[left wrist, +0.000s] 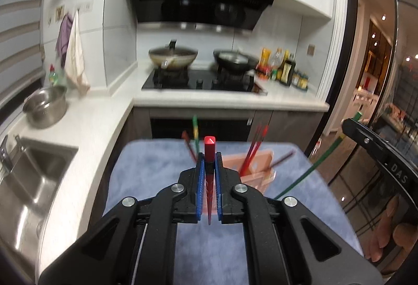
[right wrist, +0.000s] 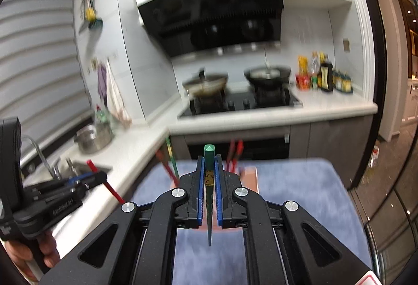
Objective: Organize utensils
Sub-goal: 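Lift the red and green chopsticks and lower them into the pink holder, then open both tools to release the red and green chopsticks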
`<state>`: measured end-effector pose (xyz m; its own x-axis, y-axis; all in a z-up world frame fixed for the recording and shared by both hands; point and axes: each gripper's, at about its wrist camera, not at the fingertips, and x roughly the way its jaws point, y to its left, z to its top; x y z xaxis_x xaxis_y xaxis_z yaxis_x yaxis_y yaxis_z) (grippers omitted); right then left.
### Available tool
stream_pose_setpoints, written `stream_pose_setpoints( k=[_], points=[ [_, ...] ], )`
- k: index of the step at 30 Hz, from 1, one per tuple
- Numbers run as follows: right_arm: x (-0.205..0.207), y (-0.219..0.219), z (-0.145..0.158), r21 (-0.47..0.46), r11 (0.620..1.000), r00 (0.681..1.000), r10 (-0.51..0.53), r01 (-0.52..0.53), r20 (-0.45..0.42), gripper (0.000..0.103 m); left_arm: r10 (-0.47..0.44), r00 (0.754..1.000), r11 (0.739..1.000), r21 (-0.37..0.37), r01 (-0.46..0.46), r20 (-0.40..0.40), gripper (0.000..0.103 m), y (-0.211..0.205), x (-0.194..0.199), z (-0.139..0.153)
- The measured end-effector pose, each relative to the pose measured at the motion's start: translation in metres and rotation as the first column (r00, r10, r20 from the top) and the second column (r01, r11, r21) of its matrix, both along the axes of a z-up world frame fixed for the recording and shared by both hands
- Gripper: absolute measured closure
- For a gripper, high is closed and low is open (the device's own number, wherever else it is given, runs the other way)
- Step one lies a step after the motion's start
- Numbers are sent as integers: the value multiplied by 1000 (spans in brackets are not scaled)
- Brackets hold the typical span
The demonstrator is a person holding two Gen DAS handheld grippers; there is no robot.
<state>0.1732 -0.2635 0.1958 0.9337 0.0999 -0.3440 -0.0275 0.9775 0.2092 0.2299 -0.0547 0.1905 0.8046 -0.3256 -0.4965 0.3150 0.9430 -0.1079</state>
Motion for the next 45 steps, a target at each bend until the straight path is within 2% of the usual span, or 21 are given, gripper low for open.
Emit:
stream_pose_setpoints(
  k=[4,7,15,21,37,38,40,41,42,43,45],
  points=[
    [22,-3,25,-1,1000,998,-17,17,57,96,9,997,1000,-13,-8,72,96,-6,14,29],
    [39,-6,32,26,1000,997,-12,11,70,96,12,995,1000,-16,-10,95,96,-11,27,39],
    [78,-10,31,14,1000,998,-27,26,62,96,23,990,1000,-20,-20,142,96,-24,60,41],
    [98,-13,12,8,999,999,-37,36,13,96,11,992,1000,-22,-8,122,96,-31,79,31],
    [126,-11,-32,-7,999,994,-42,41,-100,96,33,999,999,9,-33,5,95,-38,106,-8],
    [126,-12,-34,3,999,994,-39,40,-105,96,39,999,999,7,-39,-1,94,-37,107,-10],
    [126,-13,-35,16,999,994,-34,36,-108,89,56,998,998,10,-56,-3,77,-36,107,-12],
    [125,-13,-36,13,999,993,-39,41,-109,86,76,997,997,13,-76,3,58,-34,105,-13],
    [123,-13,-36,9,999,993,-44,46,-106,76,87,996,996,13,-87,11,50,-34,104,-13],
    [121,-14,-35,8,999,994,-50,51,-100,68,98,995,995,9,-98,26,50,-32,101,-12],
    [116,-14,-34,4,998,994,-60,60,-89,65,97,995,995,15,-97,30,50,-32,98,-11]
  ],
)
